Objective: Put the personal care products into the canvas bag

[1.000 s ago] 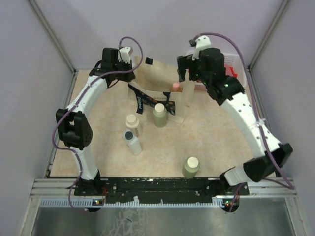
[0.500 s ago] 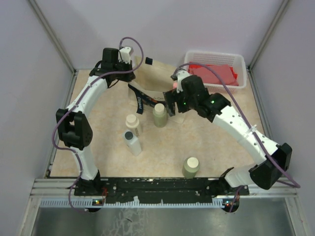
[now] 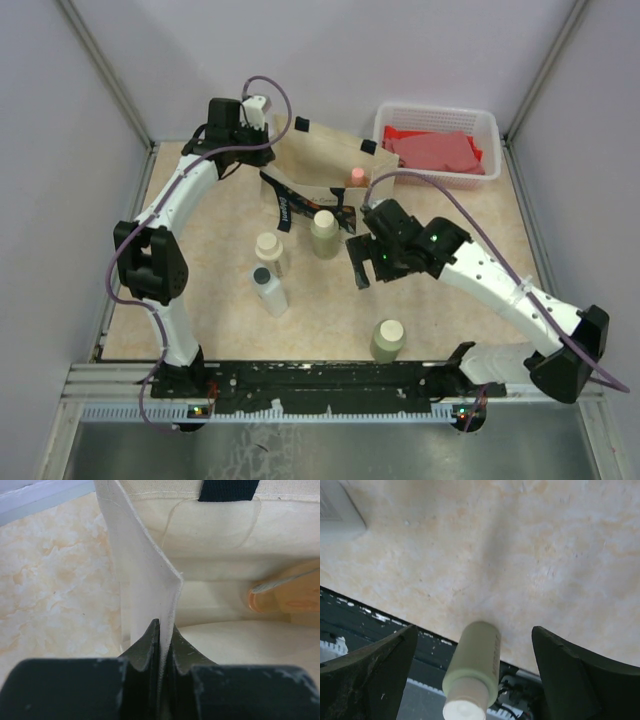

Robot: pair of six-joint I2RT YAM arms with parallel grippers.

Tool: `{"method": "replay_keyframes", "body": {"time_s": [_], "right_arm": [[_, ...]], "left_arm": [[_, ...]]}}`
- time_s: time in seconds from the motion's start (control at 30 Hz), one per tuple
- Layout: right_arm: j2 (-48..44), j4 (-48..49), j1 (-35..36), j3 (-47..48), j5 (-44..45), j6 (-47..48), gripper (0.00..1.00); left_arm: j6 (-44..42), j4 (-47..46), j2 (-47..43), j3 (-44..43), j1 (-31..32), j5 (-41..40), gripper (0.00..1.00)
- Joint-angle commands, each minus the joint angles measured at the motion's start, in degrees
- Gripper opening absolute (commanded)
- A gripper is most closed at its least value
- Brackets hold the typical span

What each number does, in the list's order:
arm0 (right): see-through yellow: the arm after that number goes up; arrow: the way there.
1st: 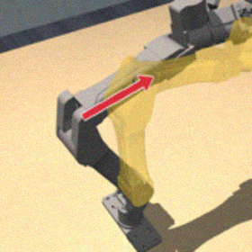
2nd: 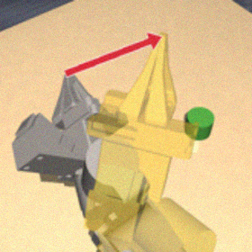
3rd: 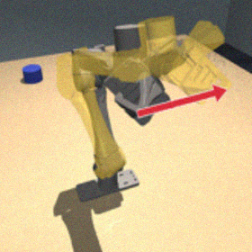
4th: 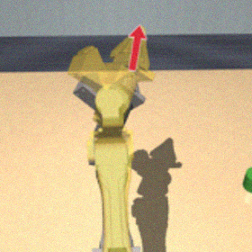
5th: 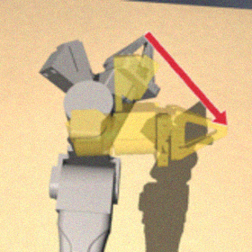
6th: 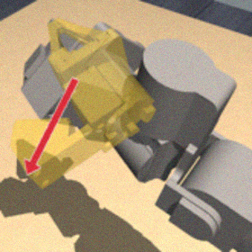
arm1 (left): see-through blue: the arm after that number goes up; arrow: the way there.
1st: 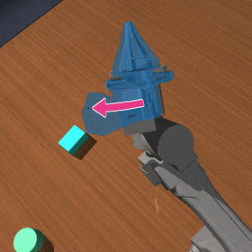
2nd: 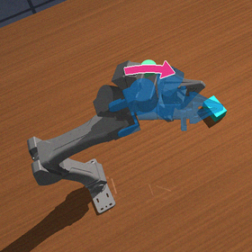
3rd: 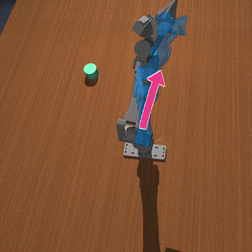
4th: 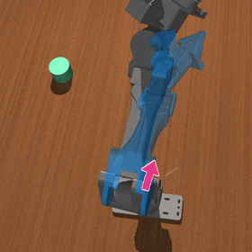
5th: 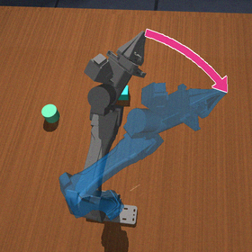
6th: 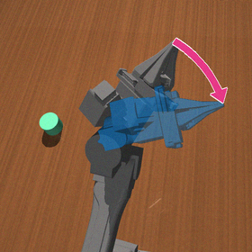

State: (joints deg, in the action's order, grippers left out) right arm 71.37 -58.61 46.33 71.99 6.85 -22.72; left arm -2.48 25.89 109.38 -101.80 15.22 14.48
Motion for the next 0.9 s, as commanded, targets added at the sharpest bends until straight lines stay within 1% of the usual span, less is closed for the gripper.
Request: {"method": "replay_keyframes", "body": {"time_s": [0.0, 0.13, 0.3, 0.63, 0.73, 0.87], "right_arm": [[-4.9, -6.7, 3.8, -5.1, 1.9, -12.5, 0.96], [-6.1, -6.5, 10.6, -10.6, 2.4, -18.4, 0.97], [-5.3, -6.1, 15.5, -13.4, 1.7, -21.3, 0.98], [-4.2, -6.1, 16.8, -17.9, 0.5, -22.9, 0.99], [-2.9, -6.1, 16.9, -18.0, 1.0, -21.8, 0.96], [-1.7, -5.2, 17.0, -17.8, 0.2, -20.4, 0.85]], "left_arm": [[-0.7, -1.0, -1.0, 0.7, -0.2, 1.7, 0.0], [-1.0, -0.8, -0.8, 0.8, -0.1, 2.2, 0.0], [-1.9, -0.4, -1.0, 1.0, -0.1, 2.3, 0.0], [-1.6, -1.2, -2.0, 2.6, -0.1, 3.4, 0.0], [-1.6, -1.3, -2.2, 3.0, -0.1, 3.3, 0.0], [-1.5, -1.4, -2.4, 3.2, -0.1, 3.2, 0.0]]}}
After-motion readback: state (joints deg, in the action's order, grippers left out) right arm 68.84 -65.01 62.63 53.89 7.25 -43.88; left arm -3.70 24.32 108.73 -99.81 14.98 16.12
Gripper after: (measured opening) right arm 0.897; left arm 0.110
